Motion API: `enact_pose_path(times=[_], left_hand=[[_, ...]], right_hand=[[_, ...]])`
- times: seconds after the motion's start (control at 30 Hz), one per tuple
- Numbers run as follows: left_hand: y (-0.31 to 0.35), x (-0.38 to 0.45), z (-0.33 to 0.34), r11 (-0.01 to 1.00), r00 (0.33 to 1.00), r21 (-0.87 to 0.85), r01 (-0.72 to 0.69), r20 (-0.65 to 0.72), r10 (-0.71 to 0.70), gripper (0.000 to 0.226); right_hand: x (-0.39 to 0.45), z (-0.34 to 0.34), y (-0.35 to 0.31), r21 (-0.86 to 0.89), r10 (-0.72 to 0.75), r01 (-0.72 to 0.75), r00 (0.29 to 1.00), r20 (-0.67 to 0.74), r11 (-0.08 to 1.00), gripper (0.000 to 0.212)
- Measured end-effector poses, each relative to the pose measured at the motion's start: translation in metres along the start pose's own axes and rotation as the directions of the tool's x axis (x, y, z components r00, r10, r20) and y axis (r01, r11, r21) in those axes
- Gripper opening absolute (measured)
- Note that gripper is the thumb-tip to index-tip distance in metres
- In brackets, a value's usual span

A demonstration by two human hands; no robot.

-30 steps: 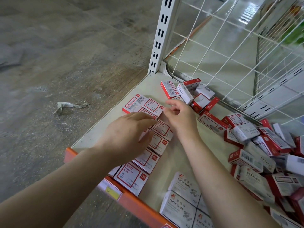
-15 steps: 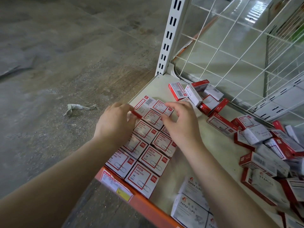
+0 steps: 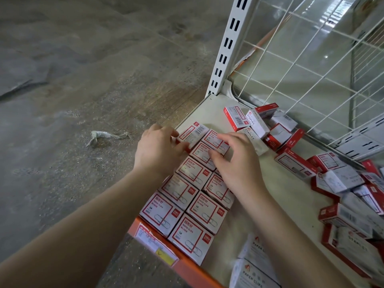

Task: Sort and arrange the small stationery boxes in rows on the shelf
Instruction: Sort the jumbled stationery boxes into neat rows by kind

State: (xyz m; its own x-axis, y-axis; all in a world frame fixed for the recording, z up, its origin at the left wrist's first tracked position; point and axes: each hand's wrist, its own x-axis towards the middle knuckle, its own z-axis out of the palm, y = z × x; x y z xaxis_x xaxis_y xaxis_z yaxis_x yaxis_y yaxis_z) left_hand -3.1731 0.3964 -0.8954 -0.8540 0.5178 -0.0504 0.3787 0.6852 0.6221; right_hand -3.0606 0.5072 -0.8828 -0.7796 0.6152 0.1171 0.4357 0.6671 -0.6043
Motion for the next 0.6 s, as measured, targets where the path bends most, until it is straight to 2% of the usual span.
enact_pose_path(times=[0.13,0.4,0.6], left_hand=[[0.002,0.0035,0.0003,0.999,1.0,-0.031,0.014,-0.028,-0.015,0.031],[0.0024,0.0042,-0.0004,1.0,0.999,-0.02,-0.025,0.022,0.025,0.047],[0.0015,0.0083,-0.0011,0.998,0.998,-0.013,-0.058,0.029,0.059,0.037]], right_hand=[[-0.0003,0.0001,0.0009,0.001,-0.007,0.007,1.0,-0.003,1.0,0.04],[-0.0002,0.0018,0.0032,-0.002,-0.019,0.019,1.0,-0.021,1.0,0.04],[-0.0006,0.0022,0.0042,0.015,-0.024,0.024,0.999,-0.034,1.0,0.039]])
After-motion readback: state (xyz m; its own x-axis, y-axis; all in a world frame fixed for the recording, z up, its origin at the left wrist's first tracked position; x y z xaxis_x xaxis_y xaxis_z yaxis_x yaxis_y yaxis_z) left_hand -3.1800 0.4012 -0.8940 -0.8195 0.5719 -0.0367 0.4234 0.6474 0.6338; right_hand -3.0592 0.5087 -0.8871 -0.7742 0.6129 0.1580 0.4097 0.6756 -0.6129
